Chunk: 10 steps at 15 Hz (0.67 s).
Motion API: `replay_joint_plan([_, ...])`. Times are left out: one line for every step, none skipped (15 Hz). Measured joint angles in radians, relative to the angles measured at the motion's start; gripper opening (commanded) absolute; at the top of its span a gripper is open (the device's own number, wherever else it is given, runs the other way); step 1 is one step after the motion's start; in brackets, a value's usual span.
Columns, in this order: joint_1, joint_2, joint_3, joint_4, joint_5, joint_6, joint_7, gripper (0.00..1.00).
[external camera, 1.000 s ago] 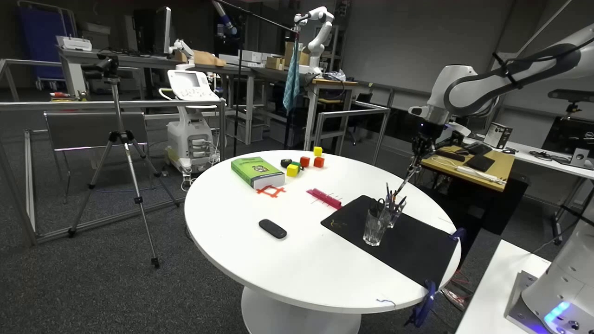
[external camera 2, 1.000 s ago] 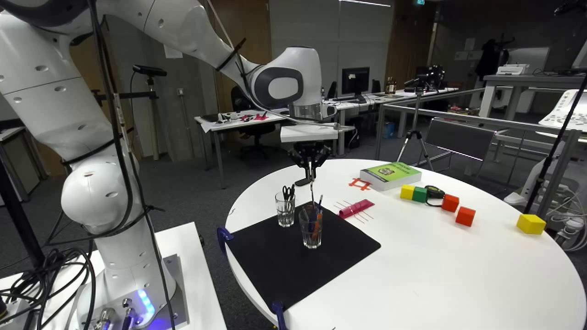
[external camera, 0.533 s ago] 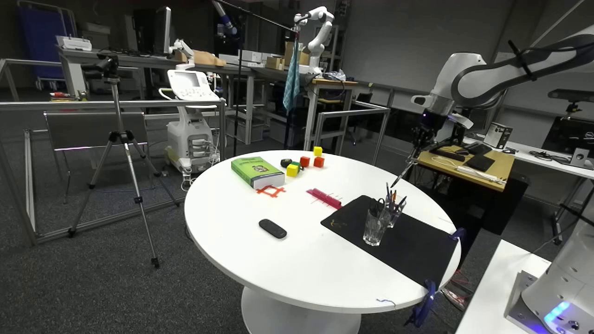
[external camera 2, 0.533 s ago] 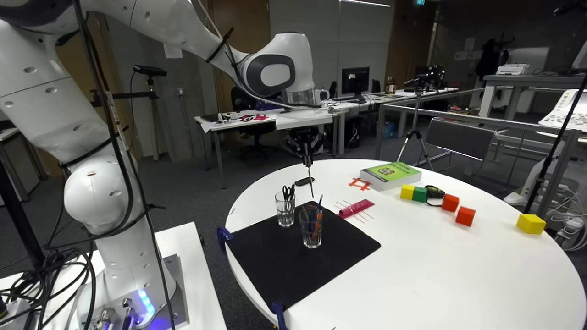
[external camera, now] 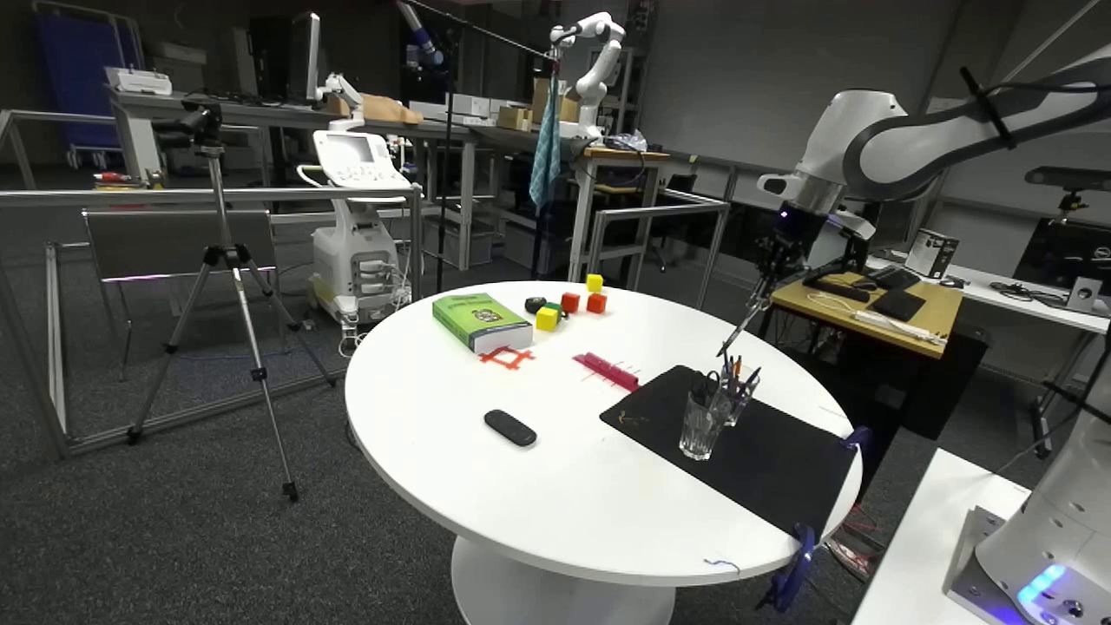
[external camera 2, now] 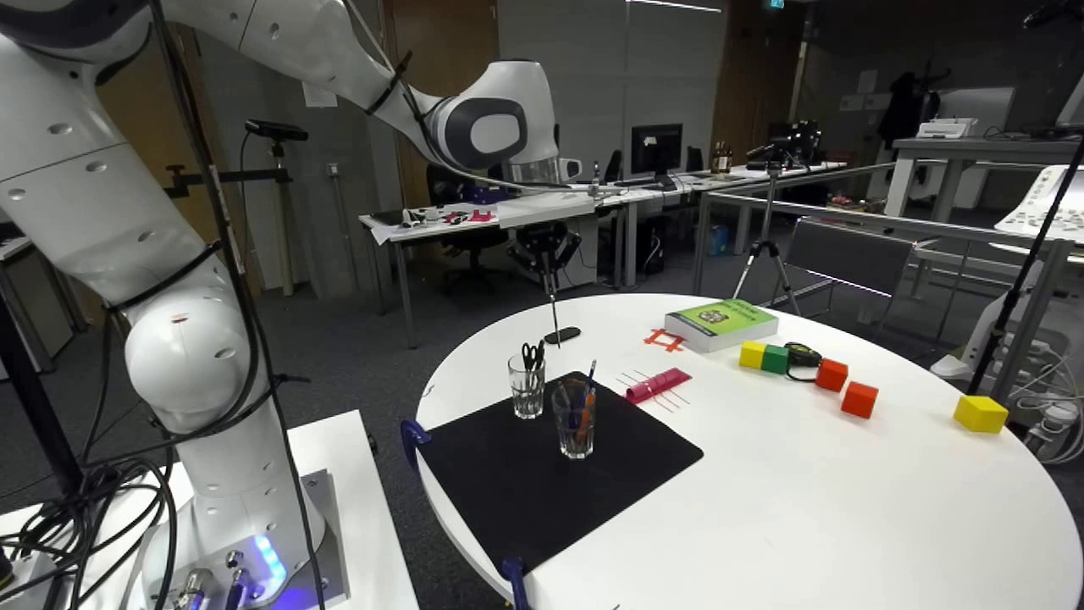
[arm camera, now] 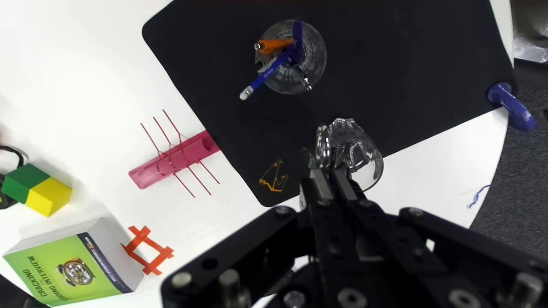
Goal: Pick up the silver scissors from the glass cup on the right and put it in the glass cup on the left
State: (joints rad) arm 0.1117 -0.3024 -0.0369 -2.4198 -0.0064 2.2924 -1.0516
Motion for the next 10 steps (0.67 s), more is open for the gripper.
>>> replay_joint_plan([0.010,0.003,0.006,0.000,0.002,-0.002,0.000,0.01])
replay_joint_plan([0.018,0.005,0.013,0.000,0.005,-0.004,0.000,0.01])
replay_joint_plan([0.025,0.008,0.020,0.000,0.011,-0.006,0.001,0.01])
replay_joint_plan([0.033,0.010,0.025,0.000,0.021,-0.007,0.001,0.01])
replay_joint_plan([0.039,0.013,0.031,0.000,0.033,-0.008,0.001,0.01])
replay_joint_plan([0.047,0.016,0.033,0.000,0.046,-0.009,0.001,0.01])
replay_joint_plan([0.052,0.020,0.037,0.000,0.060,-0.009,0.001,0.01])
replay_joint_plan([0.057,0.025,0.038,0.000,0.073,-0.009,0.001,0.06])
replay_joint_plan([0.058,0.029,0.040,0.000,0.074,-0.009,0.001,0.06])
replay_joint_plan([0.058,0.030,0.040,-0.002,0.074,-0.009,0.001,0.06])
